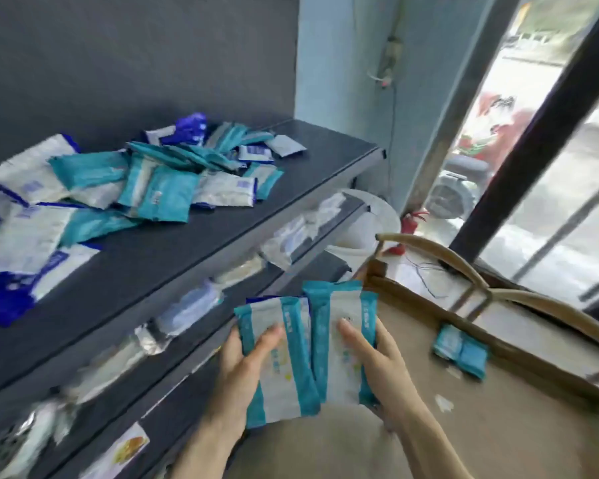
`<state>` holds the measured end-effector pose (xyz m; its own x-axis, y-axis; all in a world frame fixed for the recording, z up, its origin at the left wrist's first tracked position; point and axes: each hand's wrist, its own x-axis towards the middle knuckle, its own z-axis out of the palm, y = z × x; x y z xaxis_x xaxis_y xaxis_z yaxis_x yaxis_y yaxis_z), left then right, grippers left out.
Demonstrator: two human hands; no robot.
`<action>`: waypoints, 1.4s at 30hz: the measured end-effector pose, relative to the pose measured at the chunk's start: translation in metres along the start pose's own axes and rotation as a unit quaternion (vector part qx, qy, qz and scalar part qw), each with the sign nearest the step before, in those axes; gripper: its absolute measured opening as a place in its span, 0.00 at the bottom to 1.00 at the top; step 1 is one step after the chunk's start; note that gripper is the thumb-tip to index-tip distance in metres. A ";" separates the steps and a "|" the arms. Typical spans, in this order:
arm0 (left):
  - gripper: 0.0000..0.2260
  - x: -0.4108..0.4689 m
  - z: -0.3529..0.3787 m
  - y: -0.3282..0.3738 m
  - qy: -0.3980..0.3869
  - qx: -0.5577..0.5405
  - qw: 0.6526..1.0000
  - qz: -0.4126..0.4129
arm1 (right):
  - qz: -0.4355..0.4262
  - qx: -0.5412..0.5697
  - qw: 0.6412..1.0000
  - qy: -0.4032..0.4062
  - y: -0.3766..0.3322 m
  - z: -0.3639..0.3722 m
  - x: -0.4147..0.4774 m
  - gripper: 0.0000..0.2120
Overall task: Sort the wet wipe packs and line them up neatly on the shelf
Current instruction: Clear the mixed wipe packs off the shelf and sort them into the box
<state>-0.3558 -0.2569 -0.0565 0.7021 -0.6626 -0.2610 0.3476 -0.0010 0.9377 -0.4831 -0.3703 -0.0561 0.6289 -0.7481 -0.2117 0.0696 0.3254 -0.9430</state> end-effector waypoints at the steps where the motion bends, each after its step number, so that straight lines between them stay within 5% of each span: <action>1: 0.17 -0.003 0.026 -0.014 -0.025 0.008 0.999 -0.020 | -0.001 -0.003 0.999 0.032 0.001 -0.029 -0.008 0.19; 9: 0.15 0.012 0.194 -0.080 -0.191 0.085 0.973 -0.099 | -0.019 0.001 0.978 0.208 -0.007 -0.198 -0.036 0.14; 17: 0.11 0.088 0.327 -0.163 -0.277 0.149 0.928 -0.200 | 0.026 0.043 0.940 0.338 0.013 -0.330 0.007 0.21; 29: 0.14 0.210 0.449 -0.325 -0.235 0.295 0.870 -0.318 | 0.199 0.054 0.899 0.387 0.099 -0.493 0.134 0.15; 42: 0.13 0.279 0.429 -0.533 -0.129 0.312 0.872 -0.354 | 0.300 -0.029 0.877 0.373 0.299 -0.577 0.214 0.06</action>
<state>-0.6120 -0.7626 -0.5304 0.2572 -0.4766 -0.8407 0.1751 -0.8326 0.5255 -0.7744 -0.7671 -0.5310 -0.1447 -0.6288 -0.7640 -0.1538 0.7770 -0.6104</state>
